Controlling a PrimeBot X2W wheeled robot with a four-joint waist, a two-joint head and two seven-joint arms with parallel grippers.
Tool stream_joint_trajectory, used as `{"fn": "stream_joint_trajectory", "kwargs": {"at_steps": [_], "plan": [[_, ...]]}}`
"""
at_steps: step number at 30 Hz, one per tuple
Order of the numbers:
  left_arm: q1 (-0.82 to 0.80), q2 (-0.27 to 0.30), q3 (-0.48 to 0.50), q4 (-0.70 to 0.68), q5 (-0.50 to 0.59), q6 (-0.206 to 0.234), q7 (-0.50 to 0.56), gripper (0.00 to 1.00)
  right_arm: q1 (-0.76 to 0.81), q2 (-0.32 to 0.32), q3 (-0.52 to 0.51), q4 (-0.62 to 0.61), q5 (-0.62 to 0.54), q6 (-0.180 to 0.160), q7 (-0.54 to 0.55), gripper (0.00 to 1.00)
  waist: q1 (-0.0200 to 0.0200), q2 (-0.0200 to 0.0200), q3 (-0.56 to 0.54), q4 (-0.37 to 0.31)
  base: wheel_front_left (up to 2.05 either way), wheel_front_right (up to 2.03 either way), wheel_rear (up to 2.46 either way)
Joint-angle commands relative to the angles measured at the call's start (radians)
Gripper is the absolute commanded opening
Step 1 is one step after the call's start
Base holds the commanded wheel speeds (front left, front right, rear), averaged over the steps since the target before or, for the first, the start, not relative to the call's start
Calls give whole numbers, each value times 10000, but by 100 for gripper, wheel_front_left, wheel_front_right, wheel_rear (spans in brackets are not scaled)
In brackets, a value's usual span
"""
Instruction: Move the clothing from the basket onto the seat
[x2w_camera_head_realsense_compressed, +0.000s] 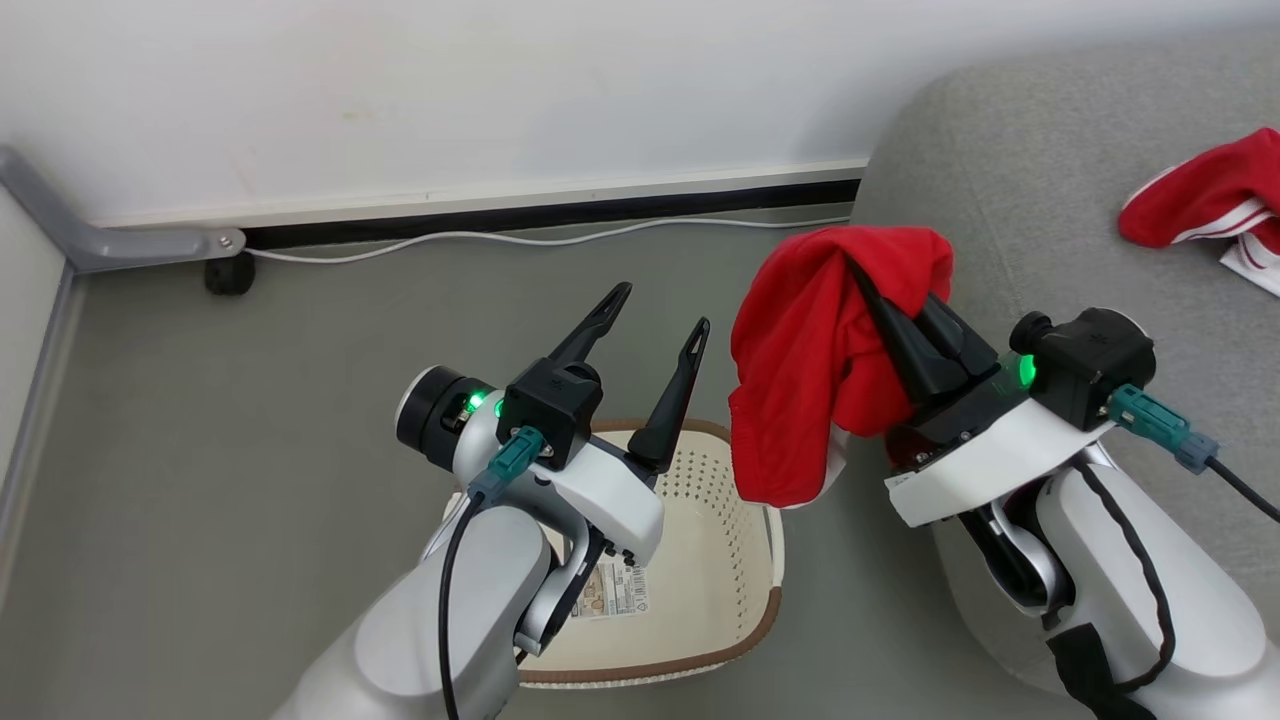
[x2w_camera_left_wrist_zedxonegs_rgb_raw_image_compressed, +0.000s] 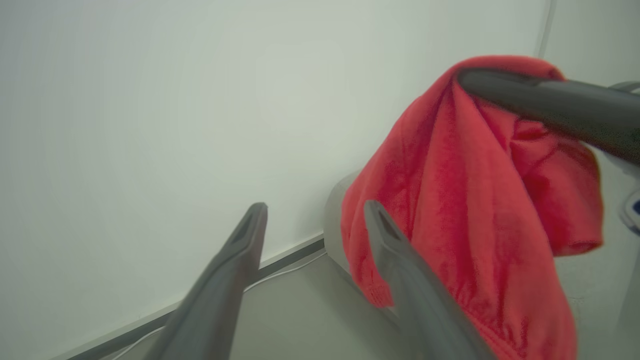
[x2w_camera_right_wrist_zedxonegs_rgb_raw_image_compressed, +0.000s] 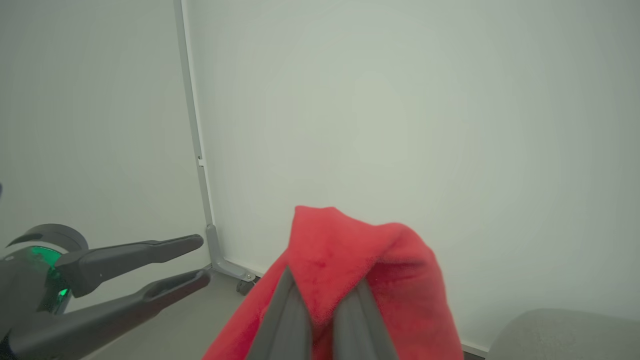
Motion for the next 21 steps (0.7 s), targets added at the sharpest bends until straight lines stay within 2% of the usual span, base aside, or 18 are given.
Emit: {"fn": "stream_joint_trajectory", "kwargs": {"at_steps": [1, 21], "plan": [[-136, 99, 373, -168, -51, -106, -102, 100, 171, 2, -64, -355, 67, 39, -59, 0, 0, 0, -77, -343, 0, 0, 0], [671, -59, 891, -245, 278, -734, -145, 100, 668, -133, -773, -927, 223, 39, -59, 0, 0, 0, -329, -2822, 0, 0, 0]]}}
